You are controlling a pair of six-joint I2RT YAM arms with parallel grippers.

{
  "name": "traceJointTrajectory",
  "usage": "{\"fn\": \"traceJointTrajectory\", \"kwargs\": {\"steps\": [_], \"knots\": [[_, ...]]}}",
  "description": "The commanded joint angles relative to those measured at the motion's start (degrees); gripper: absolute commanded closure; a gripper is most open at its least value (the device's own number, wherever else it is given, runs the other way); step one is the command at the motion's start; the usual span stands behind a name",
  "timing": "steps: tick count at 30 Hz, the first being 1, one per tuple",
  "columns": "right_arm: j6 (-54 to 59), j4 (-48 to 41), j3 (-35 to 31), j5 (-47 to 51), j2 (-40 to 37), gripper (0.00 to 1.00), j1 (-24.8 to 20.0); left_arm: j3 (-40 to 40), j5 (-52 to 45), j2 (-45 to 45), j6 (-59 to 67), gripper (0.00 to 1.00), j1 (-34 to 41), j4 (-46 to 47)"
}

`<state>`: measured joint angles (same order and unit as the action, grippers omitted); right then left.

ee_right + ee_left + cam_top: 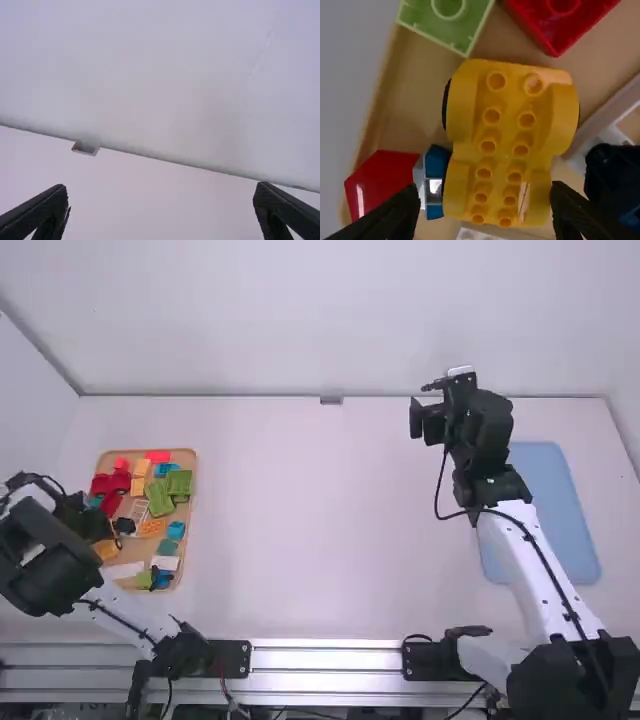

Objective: Assemble lego blocks to make yellow taxi

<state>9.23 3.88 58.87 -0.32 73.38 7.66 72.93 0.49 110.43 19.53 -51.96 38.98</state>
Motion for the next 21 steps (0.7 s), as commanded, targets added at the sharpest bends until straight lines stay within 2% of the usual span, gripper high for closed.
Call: {"fn": "traceJointTrajectory", "kwargs": {"steps": [1, 7, 10, 16, 21], "knots": [[-0.4, 0.2, 2.2, 0.2, 0.3, 0.02, 0.3, -1.1, 0.2, 0.9, 0.4, 0.32, -0.5, -0.9], [-0.4, 0.0, 2.2, 0.2, 0.3, 0.02, 0.3, -3.8, -0.1, 0.9, 0.4, 0.31, -0.1, -6.3], [-0.4, 0.1, 2.2, 0.2, 0.3, 0.02, 0.3, -5.0, -3.5, 0.9, 1.6, 0.29, -0.1, -8.0], [-0.4, 0.4, 2.2, 0.2, 0.3, 0.02, 0.3, -4.4, -5.4, 0.9, 0.4, 0.28, -0.2, -7.6], [-0.4, 0.4, 2.2, 0.2, 0.3, 0.02, 0.3, 0.6, -5.9, 0.9, -0.6, 0.29, -0.4, -2.3]]}}
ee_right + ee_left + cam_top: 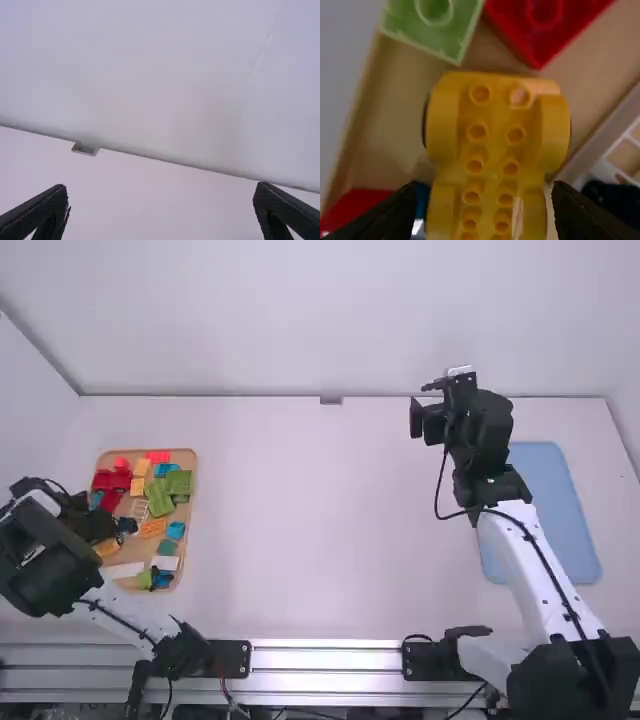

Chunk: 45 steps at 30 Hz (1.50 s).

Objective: Assemble lego blocks to make yellow taxi

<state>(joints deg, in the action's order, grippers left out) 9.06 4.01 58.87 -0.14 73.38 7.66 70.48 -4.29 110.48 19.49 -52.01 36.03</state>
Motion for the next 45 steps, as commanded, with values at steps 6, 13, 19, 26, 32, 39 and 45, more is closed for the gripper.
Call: {"fn": "traceJointTrajectory", "kwargs": {"steps": [6, 13, 19, 26, 32, 39, 45], "knots": [[-0.2, -0.2, 2.2, 0.0, 0.3, 0.02, 0.3, 4.6, -0.7, 0.9, -0.5, 0.33, 0.3, 3.0], [-0.2, -0.9, 2.2, 0.0, 0.3, 0.02, 0.3, -1.0, -0.6, 0.9, -0.4, 0.33, -0.1, -2.8], [-0.2, -0.8, 2.2, 0.0, 0.3, 0.02, 0.3, -2.5, -0.7, 0.9, -0.1, 0.33, 0.3, -3.9], [-0.2, -0.8, 2.2, 0.0, 0.3, 0.02, 0.3, -2.6, 5.5, 0.9, -2.6, 0.30, 0.3, 0.2], [-0.2, -0.8, 2.2, 0.0, 0.3, 0.02, 0.3, -3.3, 2.1, 0.9, -2.5, 0.30, 0.3, -1.9], [-0.2, -1.2, 2.2, 0.0, 0.3, 0.02, 0.3, -5.4, 2.2, 0.9, -1.6, 0.30, 0.3, -5.6], [-0.2, -0.8, 2.2, 0.0, 0.3, 0.02, 0.3, -6.4, 2.1, 0.9, -1.7, 0.36, 0.3, -8.7]]}}
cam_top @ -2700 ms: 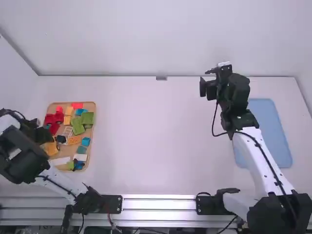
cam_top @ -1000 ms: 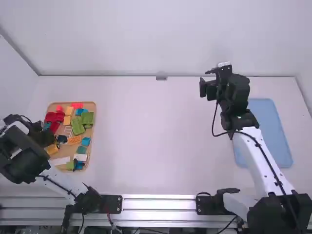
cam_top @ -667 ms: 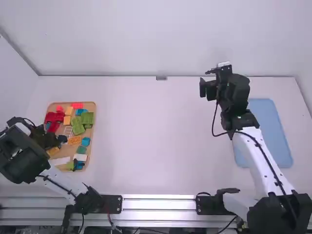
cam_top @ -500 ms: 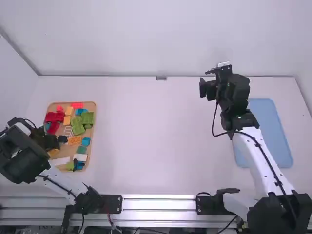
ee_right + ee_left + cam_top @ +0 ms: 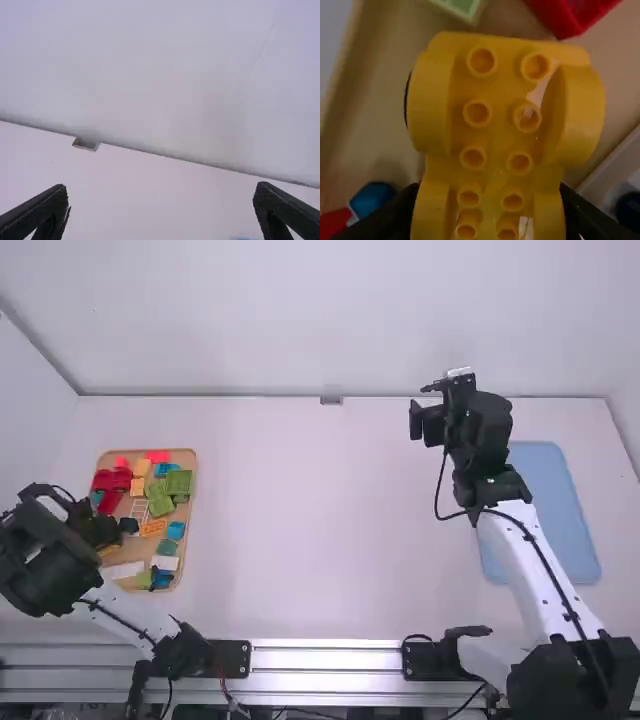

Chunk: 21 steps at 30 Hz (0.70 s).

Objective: Assemble lego blocks to make yellow taxi

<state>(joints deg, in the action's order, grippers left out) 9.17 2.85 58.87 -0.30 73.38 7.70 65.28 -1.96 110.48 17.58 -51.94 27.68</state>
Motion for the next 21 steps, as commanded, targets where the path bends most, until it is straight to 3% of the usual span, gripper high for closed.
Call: {"fn": "traceJointTrajectory", "kwargs": {"steps": [1, 5, 11, 14, 21], "knots": [[-0.3, 0.4, 2.2, 0.2, 0.3, 0.02, 0.3, -1.2, -0.2, 0.9, 0.2, 0.36, 0.3, -0.3], [-0.3, 0.4, 2.2, 0.2, 0.3, 0.02, 0.3, -0.7, -0.2, 0.9, 0.2, 0.44, 0.3, 0.0], [-0.3, 0.3, 2.2, 0.2, 0.3, 0.02, 0.3, 3.2, -0.7, -1.0, -0.3, 0.70, 0.3, 5.9], [-0.3, 0.2, 2.2, 0.2, 0.3, 0.02, 0.3, 3.8, -3.6, -5.0, -0.4, 0.77, 0.3, 7.7], [-0.3, -0.5, 2.2, 0.1, 0.3, 0.02, 0.3, 3.5, -7.3, -16.2, 0.7, 0.76, 2.9, 12.0]]}}
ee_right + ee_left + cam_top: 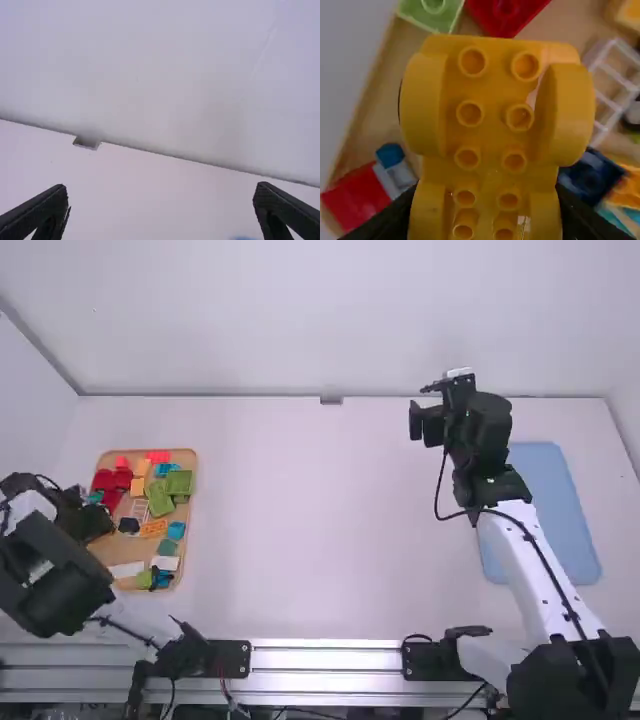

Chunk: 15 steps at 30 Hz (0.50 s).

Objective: Assemble lego blocks to make yellow taxi

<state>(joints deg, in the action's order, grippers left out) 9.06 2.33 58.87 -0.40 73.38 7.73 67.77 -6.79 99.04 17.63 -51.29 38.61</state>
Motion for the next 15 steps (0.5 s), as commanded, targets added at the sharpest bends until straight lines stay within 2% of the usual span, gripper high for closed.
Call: {"fn": "traceJointTrajectory", "kwargs": {"steps": [1, 6, 11, 15], "knots": [[-0.2, 0.0, 2.2, 0.3, 0.3, 0.02, 0.3, 1.0, -2.5, -6.1, 1.5, 0.76, 3.6, 1.6], [-0.2, 0.0, 2.2, 0.0, 0.3, 0.02, 0.3, 1.1, -2.9, -10.4, 5.0, 0.76, 15.2, 3.9], [-0.2, -0.1, 2.2, 0.0, 0.3, 0.02, 0.3, 1.1, -2.8, -9.9, 9.6, 0.77, 33.5, 2.6], [-0.2, -0.2, 2.2, 0.0, 0.3, 0.02, 0.3, 1.1, -2.1, -7.5, 15.6, 0.74, 48.9, -0.9]]}}
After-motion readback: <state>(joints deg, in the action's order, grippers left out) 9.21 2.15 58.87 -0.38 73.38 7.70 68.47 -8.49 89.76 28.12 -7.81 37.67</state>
